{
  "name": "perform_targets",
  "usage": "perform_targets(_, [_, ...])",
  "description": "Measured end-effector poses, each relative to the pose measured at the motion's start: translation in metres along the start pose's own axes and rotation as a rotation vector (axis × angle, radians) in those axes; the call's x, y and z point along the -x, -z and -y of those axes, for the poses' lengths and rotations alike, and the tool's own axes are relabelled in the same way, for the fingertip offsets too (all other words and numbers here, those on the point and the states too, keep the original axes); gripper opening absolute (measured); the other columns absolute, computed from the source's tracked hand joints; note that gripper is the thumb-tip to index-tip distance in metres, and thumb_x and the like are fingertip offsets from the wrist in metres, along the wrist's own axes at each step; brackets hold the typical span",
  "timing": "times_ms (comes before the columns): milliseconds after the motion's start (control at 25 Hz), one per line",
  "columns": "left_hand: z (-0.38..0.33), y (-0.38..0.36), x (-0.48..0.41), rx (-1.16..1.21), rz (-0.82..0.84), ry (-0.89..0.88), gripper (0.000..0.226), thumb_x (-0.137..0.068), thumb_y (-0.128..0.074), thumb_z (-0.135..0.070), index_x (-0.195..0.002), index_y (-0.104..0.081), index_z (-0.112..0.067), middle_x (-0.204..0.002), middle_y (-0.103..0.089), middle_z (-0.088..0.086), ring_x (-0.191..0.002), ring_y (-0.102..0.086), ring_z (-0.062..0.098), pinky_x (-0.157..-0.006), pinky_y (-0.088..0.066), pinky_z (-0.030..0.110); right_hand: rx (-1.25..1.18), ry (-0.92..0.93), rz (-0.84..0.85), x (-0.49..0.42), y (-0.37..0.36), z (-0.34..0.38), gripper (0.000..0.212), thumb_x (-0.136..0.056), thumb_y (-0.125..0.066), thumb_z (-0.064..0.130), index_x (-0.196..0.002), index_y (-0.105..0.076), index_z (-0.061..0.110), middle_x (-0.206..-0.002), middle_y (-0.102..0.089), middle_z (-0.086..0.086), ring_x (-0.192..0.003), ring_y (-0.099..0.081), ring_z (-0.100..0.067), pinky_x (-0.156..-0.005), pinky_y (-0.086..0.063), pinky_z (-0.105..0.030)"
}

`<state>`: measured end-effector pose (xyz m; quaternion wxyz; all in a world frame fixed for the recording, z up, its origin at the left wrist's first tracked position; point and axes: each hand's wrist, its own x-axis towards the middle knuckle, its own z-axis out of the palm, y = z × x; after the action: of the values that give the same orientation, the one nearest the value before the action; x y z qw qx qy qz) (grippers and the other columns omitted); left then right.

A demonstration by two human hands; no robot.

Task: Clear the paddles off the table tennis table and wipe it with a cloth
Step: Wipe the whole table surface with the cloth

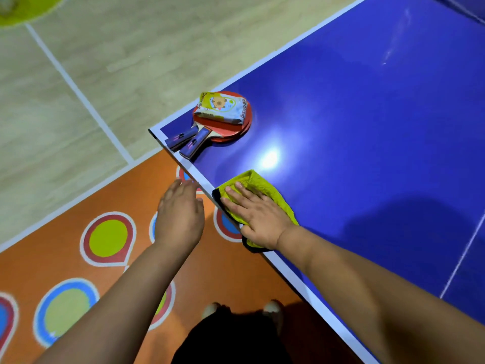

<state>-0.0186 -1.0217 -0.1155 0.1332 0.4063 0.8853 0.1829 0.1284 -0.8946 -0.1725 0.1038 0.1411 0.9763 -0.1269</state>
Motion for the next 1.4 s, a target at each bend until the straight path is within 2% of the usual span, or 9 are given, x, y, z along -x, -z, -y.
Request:
perform_targets(240, [-0.047,-0.037,0.062,-0.024,0.028,-0.035,0.04,-0.094,-0.042,-0.011,-0.133,-0.047,-0.007,-0.142,-0.043,0.011,-0.139,-0.025,0.025,-0.111,-0.02,0.037,-0.045,-0.011,-0.043,0.1,-0.032,-0.003,0.079,-0.076,-0.021,0.038,-0.153,-0.017,0.025,-0.161,-0.006,0.003,-0.148,0.002,-0.016,-0.11,-0.028,-0.043])
perform_targets(480, [-0.119,-0.089,0.132,-0.011,0.059,-0.029,0.041,-0.096,-0.04,-0.013,-0.137,-0.043,-0.008,-0.145,-0.039,0.01,-0.139,-0.024,0.026,-0.112,-0.018,0.038,-0.062,-0.006,-0.068,0.231,-0.059,-0.025,0.078,-0.076,-0.029,0.034,-0.153,-0.019,0.026,-0.161,-0.006,0.004,-0.148,0.002,-0.015,-0.108,-0.031,-0.041])
perform_targets(600, [-0.167,-0.121,0.185,-0.022,0.081,-0.05,0.044,-0.096,-0.041,-0.014,-0.139,-0.039,-0.009,-0.149,-0.034,0.01,-0.139,-0.025,0.025,-0.113,-0.016,0.036,-0.064,-0.043,-0.088,0.315,-0.075,-0.042,0.078,-0.075,-0.033,0.032,-0.152,-0.022,0.026,-0.16,-0.009,0.004,-0.148,-0.003,-0.016,-0.105,-0.035,-0.039])
perform_targets(760, [-0.206,-0.149,0.232,-0.044,0.118,-0.077,0.045,-0.096,-0.04,-0.016,-0.141,-0.036,-0.01,-0.15,-0.031,0.008,-0.14,-0.023,0.022,-0.113,-0.014,0.033,-0.092,-0.175,-0.087,0.399,-0.094,-0.051,0.08,-0.072,-0.036,0.03,-0.151,-0.025,0.025,-0.16,-0.014,0.005,-0.148,-0.008,-0.016,-0.103,-0.037,-0.036])
perform_targets(920, [-0.221,-0.157,0.25,-0.036,0.132,-0.086,0.045,-0.097,-0.04,-0.016,-0.141,-0.037,-0.01,-0.149,-0.033,0.008,-0.14,-0.023,0.022,-0.113,-0.015,0.033,-0.045,-0.308,-0.083,0.449,-0.103,-0.05,0.084,-0.071,-0.039,0.032,-0.153,-0.02,0.019,-0.16,-0.011,0.001,-0.147,-0.007,-0.015,-0.111,-0.03,-0.032])
perform_targets(1040, [-0.213,-0.154,0.243,-0.006,0.119,-0.07,0.044,-0.097,-0.04,-0.017,-0.141,-0.037,-0.011,-0.149,-0.033,0.007,-0.14,-0.023,0.022,-0.113,-0.015,0.034,0.042,-0.434,-0.099,0.446,-0.101,-0.044,0.082,-0.073,-0.042,0.038,-0.15,-0.029,0.013,-0.158,-0.021,-0.005,-0.146,-0.014,-0.018,-0.117,-0.021,-0.036])
perform_targets(1200, [-0.187,-0.144,0.217,-0.011,0.084,-0.051,0.044,-0.096,-0.041,-0.017,-0.14,-0.039,-0.01,-0.148,-0.035,0.008,-0.14,-0.025,0.023,-0.114,-0.015,0.035,0.038,-0.665,-0.103,0.391,-0.098,-0.029,0.077,-0.075,-0.037,0.04,-0.145,-0.039,0.008,-0.152,-0.033,-0.014,-0.143,-0.026,-0.031,-0.112,-0.016,-0.046])
perform_targets(1400, [-0.133,-0.12,0.155,-0.004,0.075,-0.007,0.043,-0.098,-0.038,-0.018,-0.141,-0.038,-0.013,-0.149,-0.033,0.004,-0.14,-0.023,0.021,-0.114,-0.015,0.034,-0.018,-0.905,-0.159,0.272,-0.079,-0.011,0.078,-0.076,-0.029,0.042,-0.146,-0.034,0.008,-0.151,-0.029,-0.025,-0.141,-0.022,-0.043,-0.11,-0.009,-0.053])
